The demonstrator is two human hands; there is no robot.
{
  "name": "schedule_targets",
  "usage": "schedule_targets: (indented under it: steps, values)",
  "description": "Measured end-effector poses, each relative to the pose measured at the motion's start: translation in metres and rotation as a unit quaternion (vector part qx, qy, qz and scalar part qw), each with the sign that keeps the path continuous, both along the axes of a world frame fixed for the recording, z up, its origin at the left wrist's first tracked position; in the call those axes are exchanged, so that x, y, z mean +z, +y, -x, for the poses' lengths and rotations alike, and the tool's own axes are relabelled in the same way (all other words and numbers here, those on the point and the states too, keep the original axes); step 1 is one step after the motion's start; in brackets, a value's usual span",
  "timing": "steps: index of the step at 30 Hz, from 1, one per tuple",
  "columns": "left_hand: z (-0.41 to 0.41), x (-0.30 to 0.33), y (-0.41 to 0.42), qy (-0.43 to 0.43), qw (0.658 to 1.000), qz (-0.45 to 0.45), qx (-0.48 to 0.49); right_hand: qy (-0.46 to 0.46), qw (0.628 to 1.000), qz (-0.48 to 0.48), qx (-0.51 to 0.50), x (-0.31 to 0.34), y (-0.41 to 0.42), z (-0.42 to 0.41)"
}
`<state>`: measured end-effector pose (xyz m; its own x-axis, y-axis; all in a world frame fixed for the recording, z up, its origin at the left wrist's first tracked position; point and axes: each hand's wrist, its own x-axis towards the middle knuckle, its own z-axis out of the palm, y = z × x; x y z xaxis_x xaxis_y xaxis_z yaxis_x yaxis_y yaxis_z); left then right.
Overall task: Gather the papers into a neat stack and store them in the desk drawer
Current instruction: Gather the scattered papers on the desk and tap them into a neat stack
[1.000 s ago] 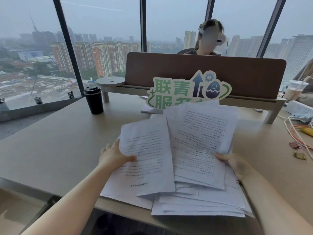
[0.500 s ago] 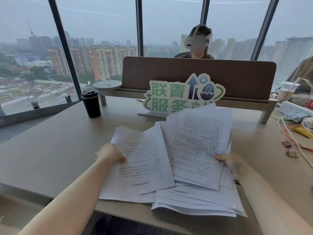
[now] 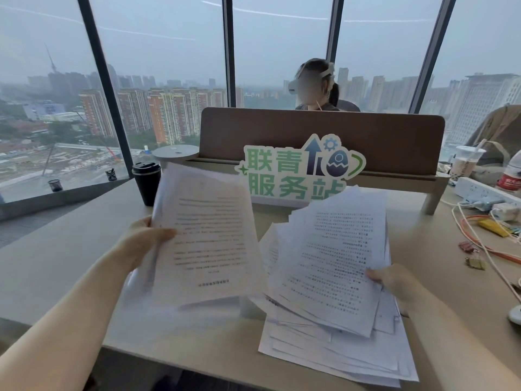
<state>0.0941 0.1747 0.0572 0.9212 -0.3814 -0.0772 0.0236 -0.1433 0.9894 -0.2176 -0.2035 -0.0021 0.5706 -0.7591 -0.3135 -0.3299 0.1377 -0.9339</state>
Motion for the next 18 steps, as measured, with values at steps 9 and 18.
schedule_targets:
  steps: [9, 18]
  values:
    - [0.031, -0.01, -0.037, 0.116, 0.986, 0.048, -0.108, 0.013, 0.997, -0.037, 0.071, -0.021, 0.007, -0.012]
    - [0.078, -0.067, -0.099, 0.08, 0.994, -0.034, -0.07, -0.044, 0.992, -0.051, 0.104, -0.01, 0.039, -0.025]
